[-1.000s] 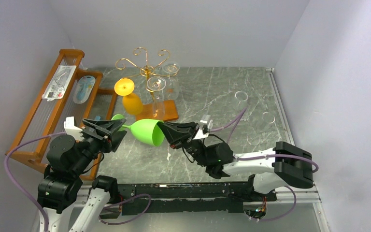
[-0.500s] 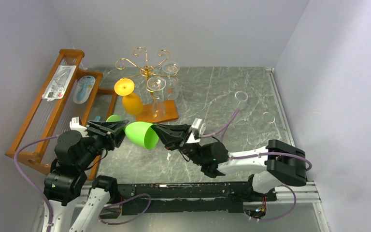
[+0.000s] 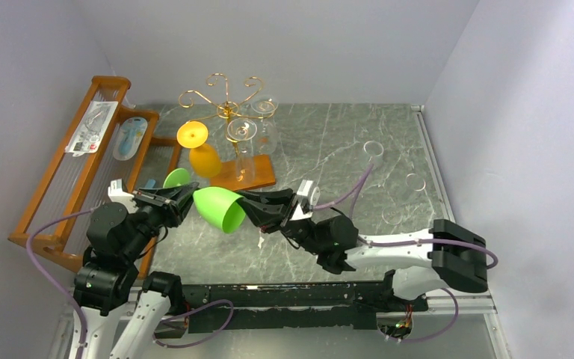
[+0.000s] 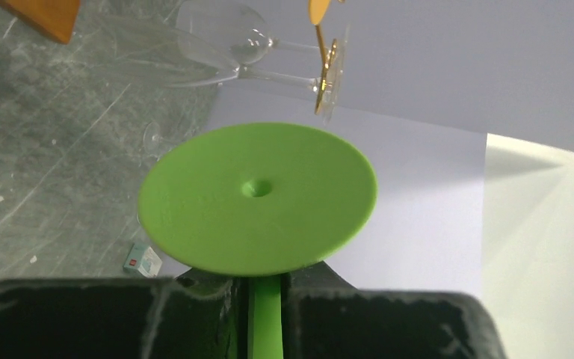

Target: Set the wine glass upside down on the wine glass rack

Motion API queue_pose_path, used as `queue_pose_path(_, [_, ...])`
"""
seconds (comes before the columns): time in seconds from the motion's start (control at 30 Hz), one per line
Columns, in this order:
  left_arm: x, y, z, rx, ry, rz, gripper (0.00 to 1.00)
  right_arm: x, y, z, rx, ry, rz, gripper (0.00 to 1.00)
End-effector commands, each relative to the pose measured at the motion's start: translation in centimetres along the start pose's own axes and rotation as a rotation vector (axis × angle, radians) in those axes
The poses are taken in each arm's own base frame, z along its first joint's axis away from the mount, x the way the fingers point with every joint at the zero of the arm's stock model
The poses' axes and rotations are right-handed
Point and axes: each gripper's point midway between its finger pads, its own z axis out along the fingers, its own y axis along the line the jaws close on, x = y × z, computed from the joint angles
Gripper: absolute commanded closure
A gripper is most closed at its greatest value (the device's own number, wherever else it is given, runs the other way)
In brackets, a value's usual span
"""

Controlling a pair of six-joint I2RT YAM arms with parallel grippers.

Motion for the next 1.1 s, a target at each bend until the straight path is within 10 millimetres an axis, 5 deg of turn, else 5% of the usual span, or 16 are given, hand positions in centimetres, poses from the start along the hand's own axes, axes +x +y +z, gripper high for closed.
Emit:
queue_pose_path(0.0, [0.2, -2.3, -0.6, 0.130, 0.001, 0.115, 0.95, 1.3, 2.0, -0.4, -0.061, 0.140, 0.077, 0.72])
queue_pose_path(0.3, [-1.0, -4.3, -1.6, 0.217, -0.111, 0.516, 0.95, 3.0, -0.8, -3.6, 0.006, 0.442, 0.044, 0.47])
queue_pose_path(0.5, [-0.8, -5.6, -0.6, 0.262, -0.100, 0.891, 0.95, 0.6, 0.2, -5.0, -0.090, 0.579, 0.129, 0.35])
queue_pose_path(0.73, [0.5, -6.1, -1.0, 0.427, -0.077, 1.393, 0.95, -3.0, 0.6, -1.2, 0.026, 0.574, 0.344, 0.32])
queue_pose_path(0.83, [1.9, -6.4, -1.7, 0.540, -0.042, 1.543, 0.95, -2.7, 0.5, 0.5, 0.127, 0.597, 0.512, 0.32])
queue_pose_path(0.97, [3.6, -6.5, -2.4, 0.671, 0.011, 1.667, 0.95, -3.2, 1.3, 2.7, 0.163, 0.568, 0.699, 0.31])
queue_pose_path(1.07, [3.1, -6.3, -2.0, 0.655, -0.015, 1.713, 0.95, -3.9, 1.6, 4.1, 0.189, 0.520, 0.830, 0.30])
